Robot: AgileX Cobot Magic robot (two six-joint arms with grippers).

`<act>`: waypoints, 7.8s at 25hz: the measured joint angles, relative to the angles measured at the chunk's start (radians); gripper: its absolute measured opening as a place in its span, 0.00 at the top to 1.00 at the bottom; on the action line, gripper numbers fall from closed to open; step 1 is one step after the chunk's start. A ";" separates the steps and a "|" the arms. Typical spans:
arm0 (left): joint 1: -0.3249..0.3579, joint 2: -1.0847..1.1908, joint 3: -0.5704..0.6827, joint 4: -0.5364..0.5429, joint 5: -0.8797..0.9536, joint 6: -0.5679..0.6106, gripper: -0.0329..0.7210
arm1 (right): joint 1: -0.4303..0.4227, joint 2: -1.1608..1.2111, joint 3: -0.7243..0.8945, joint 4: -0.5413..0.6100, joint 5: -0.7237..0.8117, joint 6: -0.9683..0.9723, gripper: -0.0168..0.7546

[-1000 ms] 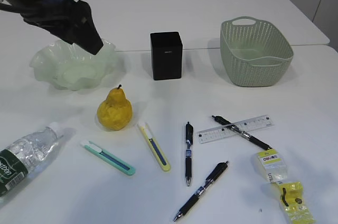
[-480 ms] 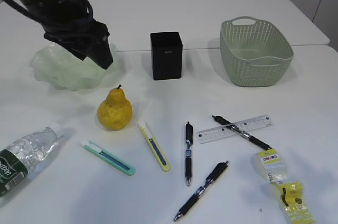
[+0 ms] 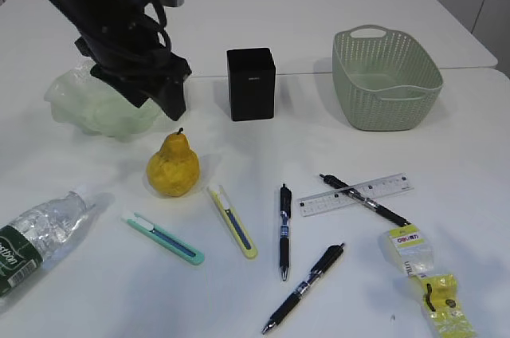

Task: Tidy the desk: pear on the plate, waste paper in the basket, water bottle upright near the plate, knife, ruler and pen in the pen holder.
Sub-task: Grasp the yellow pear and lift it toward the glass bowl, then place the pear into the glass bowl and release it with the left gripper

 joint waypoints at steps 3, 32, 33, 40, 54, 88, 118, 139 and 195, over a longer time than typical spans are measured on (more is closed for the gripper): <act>-0.019 0.032 -0.037 0.019 0.002 -0.031 0.32 | 0.000 0.000 0.000 -0.003 0.000 0.000 0.28; -0.024 0.228 -0.073 0.084 -0.020 -0.106 0.30 | 0.000 0.000 0.000 -0.013 0.000 0.000 0.28; -0.024 0.231 -0.073 0.084 -0.026 -0.106 0.30 | 0.000 0.000 0.000 -0.013 0.000 0.000 0.28; -0.024 0.232 -0.073 0.084 -0.056 -0.106 0.33 | 0.000 0.000 0.000 -0.013 0.000 0.000 0.28; -0.024 0.266 -0.081 0.091 -0.049 -0.122 0.48 | 0.000 0.000 0.000 -0.013 0.000 0.000 0.28; -0.024 0.167 -0.204 0.109 0.098 -0.125 0.56 | 0.000 0.000 0.000 -0.013 0.000 0.000 0.28; 0.214 0.153 -0.306 0.174 -0.048 -0.218 0.55 | 0.000 0.000 0.000 -0.013 -0.018 0.000 0.29; 0.253 0.288 -0.306 0.166 -0.255 -0.226 0.55 | 0.000 0.000 -0.002 -0.013 -0.025 0.000 0.29; 0.302 0.236 -0.306 0.133 -0.084 -0.237 0.27 | 0.000 0.000 -0.002 -0.013 -0.027 0.000 0.29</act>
